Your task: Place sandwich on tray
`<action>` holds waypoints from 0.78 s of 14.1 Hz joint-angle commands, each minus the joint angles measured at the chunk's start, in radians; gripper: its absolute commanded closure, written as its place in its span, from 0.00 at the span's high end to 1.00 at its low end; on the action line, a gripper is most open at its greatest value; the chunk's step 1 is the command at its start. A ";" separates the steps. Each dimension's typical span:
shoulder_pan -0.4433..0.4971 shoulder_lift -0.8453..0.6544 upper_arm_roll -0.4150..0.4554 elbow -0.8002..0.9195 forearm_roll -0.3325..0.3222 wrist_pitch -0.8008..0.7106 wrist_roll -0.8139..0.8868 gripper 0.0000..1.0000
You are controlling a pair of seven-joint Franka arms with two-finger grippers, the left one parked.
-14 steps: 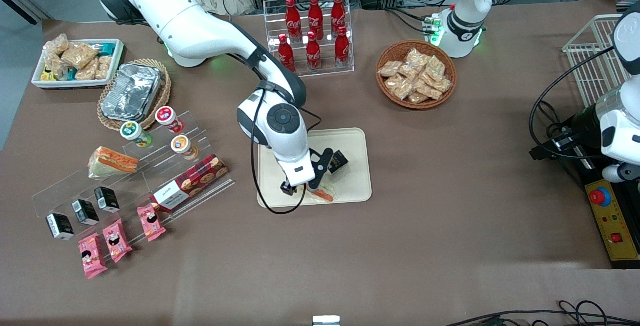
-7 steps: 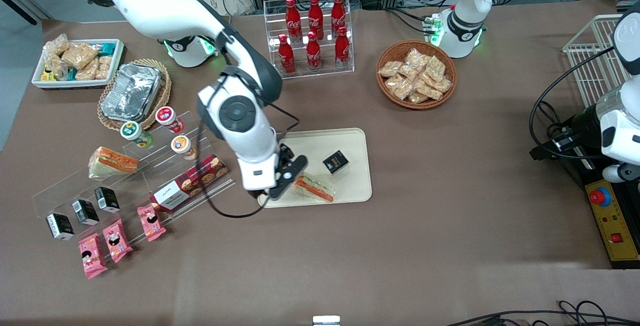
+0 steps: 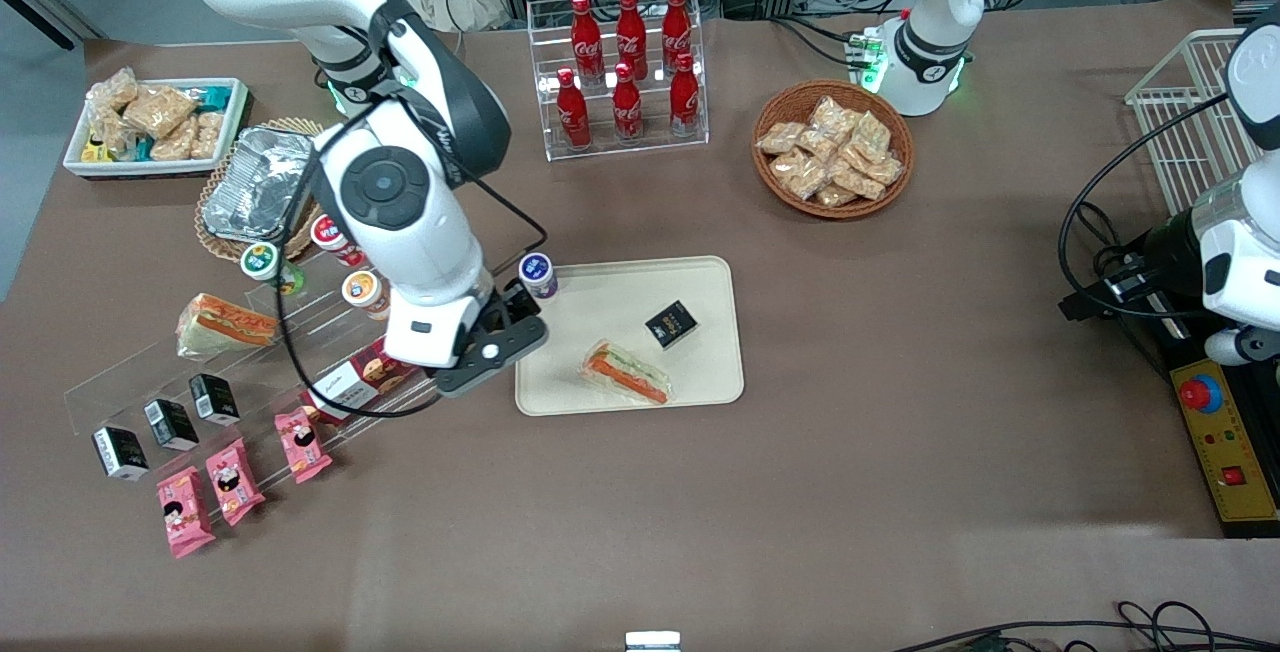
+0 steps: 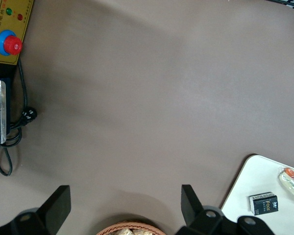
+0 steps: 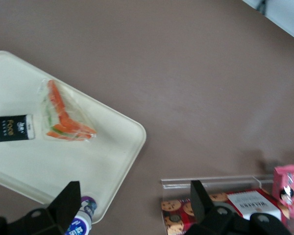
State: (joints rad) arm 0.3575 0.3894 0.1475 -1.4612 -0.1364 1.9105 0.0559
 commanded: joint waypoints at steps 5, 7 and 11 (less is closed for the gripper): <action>0.000 -0.159 -0.212 -0.016 0.166 -0.160 0.171 0.99; 0.000 -0.179 -0.279 -0.016 0.166 -0.204 0.168 0.99; -0.060 -0.175 -0.396 -0.018 0.237 -0.220 0.098 0.99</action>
State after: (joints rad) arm 0.3404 0.2205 -0.2187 -1.4646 0.0338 1.6989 0.1934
